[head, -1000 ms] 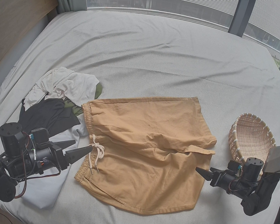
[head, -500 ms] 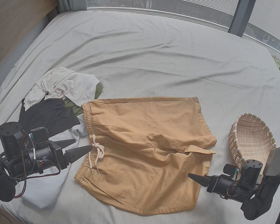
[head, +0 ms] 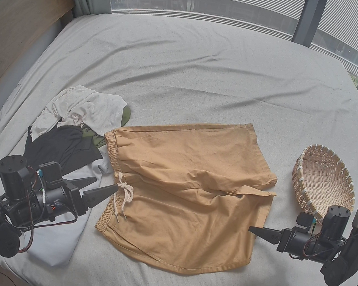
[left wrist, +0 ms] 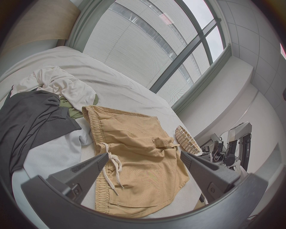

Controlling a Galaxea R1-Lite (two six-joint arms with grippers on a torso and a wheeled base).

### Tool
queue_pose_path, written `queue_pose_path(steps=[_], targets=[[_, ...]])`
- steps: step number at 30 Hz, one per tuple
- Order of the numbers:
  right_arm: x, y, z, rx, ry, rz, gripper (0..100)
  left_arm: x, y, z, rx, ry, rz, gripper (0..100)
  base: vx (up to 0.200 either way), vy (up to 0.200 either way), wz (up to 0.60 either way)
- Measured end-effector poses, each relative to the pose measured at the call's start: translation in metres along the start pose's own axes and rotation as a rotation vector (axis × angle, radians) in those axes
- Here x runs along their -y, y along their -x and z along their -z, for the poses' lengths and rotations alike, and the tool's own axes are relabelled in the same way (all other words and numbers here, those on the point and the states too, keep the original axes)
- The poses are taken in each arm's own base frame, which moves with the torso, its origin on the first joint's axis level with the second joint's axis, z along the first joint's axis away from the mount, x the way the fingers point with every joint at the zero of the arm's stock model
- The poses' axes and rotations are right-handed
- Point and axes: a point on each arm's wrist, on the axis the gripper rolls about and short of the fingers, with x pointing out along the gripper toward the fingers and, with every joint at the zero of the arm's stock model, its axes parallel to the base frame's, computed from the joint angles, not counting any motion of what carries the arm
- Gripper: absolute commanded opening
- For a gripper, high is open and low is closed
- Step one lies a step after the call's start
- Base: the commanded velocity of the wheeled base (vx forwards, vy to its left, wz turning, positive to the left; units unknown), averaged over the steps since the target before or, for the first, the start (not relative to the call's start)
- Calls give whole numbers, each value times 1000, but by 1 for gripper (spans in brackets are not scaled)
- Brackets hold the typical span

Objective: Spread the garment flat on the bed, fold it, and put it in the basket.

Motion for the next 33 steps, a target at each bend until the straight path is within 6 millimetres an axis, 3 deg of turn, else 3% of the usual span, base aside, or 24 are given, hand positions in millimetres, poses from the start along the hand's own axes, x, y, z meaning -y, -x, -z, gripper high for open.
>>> queue_pose_path(steps=[15, 27, 33], targets=[[-8, 22, -5, 40, 27, 3, 100, 1, 0, -3, 12, -7, 4, 100, 0, 0, 0], [25, 14, 13, -18, 83, 154, 100, 1, 1, -4, 16, -8, 4, 100, 0, 0, 0], [32, 7, 19, -48, 65, 161, 100, 2, 1, -4, 15, -8, 4, 100, 0, 0, 0]])
